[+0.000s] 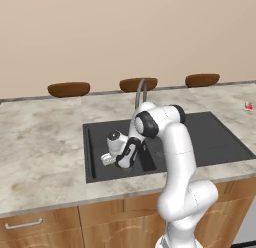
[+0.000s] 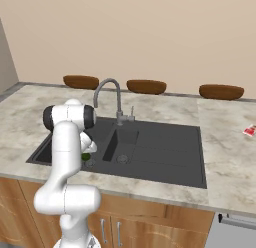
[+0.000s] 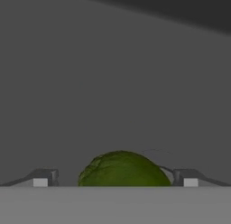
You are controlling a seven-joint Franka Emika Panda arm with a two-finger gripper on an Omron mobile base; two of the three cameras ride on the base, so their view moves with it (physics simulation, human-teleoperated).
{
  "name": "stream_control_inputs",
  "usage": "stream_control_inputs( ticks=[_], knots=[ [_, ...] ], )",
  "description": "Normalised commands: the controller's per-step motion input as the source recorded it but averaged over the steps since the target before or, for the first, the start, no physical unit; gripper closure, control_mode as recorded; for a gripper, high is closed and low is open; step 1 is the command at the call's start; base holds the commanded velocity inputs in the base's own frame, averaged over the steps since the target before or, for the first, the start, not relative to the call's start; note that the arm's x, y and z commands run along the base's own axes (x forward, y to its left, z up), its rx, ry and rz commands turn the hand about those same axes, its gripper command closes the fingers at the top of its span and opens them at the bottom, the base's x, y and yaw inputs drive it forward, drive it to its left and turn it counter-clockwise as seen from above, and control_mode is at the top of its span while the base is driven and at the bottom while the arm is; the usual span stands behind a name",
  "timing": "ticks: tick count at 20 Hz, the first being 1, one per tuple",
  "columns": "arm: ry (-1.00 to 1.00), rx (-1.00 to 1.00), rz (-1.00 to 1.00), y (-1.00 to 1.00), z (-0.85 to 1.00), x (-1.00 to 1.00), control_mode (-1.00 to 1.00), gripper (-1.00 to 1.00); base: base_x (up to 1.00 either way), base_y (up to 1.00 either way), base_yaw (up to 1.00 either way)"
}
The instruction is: Turn on the sink faucet. Then move the lime from the counter to the sink. Turn off the sink. Move the vegetable from the sink to the pot next to the stove. Finally move the pot to the rear right burner.
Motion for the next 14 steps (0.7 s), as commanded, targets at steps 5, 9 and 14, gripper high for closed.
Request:
stream_control_inputs(
  ticks=[5, 9, 14],
  knots=[
    [0.00, 0.00, 0.00, 0.00, -0.07, -0.07, -1.00, -1.00, 0.00, 0.00, 0.00],
    [0.00, 0.00, 0.00, -0.01, -0.03, -0.14, -1.00, -1.00, 0.00, 0.00, 0.00],
    [0.00, 0.00, -0.01, -0.02, -0.04, -0.15, -1.00, -1.00, 0.00, 0.00, 0.00]
  ],
)
